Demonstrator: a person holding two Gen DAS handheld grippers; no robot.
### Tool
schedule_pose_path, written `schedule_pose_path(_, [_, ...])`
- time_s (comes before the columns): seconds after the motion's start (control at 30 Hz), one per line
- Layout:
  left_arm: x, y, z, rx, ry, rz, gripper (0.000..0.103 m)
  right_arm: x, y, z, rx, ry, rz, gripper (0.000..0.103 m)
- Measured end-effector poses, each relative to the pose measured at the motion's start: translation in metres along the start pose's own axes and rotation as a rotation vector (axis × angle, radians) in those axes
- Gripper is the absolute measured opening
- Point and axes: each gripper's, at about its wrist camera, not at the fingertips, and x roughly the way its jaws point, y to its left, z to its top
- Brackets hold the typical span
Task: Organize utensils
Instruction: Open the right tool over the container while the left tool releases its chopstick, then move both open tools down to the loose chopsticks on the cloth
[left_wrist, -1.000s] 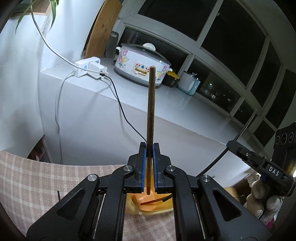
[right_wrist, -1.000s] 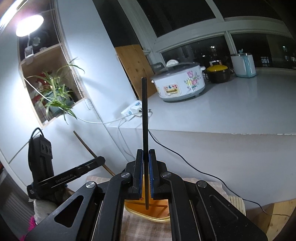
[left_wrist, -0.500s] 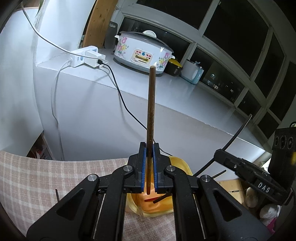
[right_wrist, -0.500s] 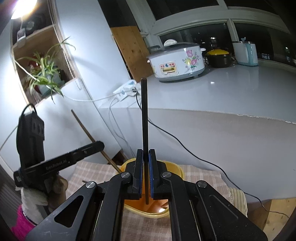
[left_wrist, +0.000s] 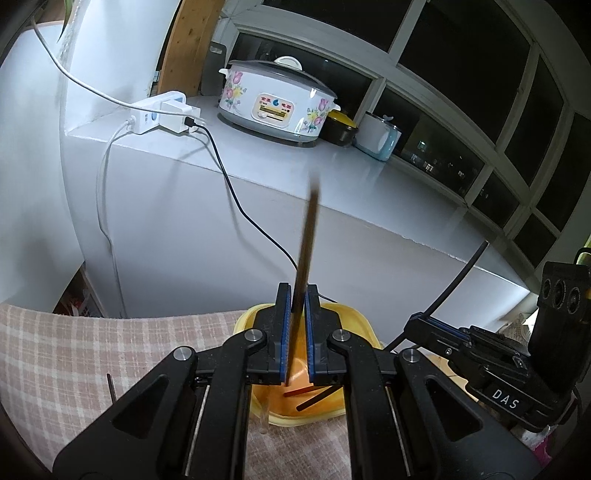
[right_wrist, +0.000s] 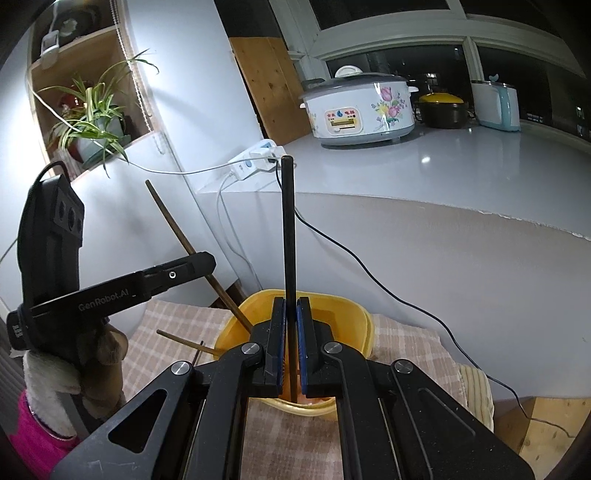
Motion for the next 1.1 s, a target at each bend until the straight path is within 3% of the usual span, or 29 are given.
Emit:
schedule_pose_path(0.13, [-0.003,-0.003,-0.002,0.011,-0.003,0.005,0.016,-0.002,-0.001,-0.002,0.004,-0.001,-0.010,0.004])
schedule_pose_path(0.47, [-0.020,-0.010,-0.003,0.026,-0.027,-0.010,0.016,-0.014,-0.002,-0.005,0.020,-0.025,-0.010,0.006])
schedule_pose_path(0.6, [-0.029,-0.009,-0.004,0.022,-0.040,-0.013,0.016,-0.023,0.000,-0.004,0.019,-0.045,-0.016,0.018])
schedule_pose_path(1.1, [-0.085,0.008,-0.017,0.008,-0.107,-0.010,0.017,-0.059,0.016,-0.010,0.002,-0.108,-0.001,0.018])
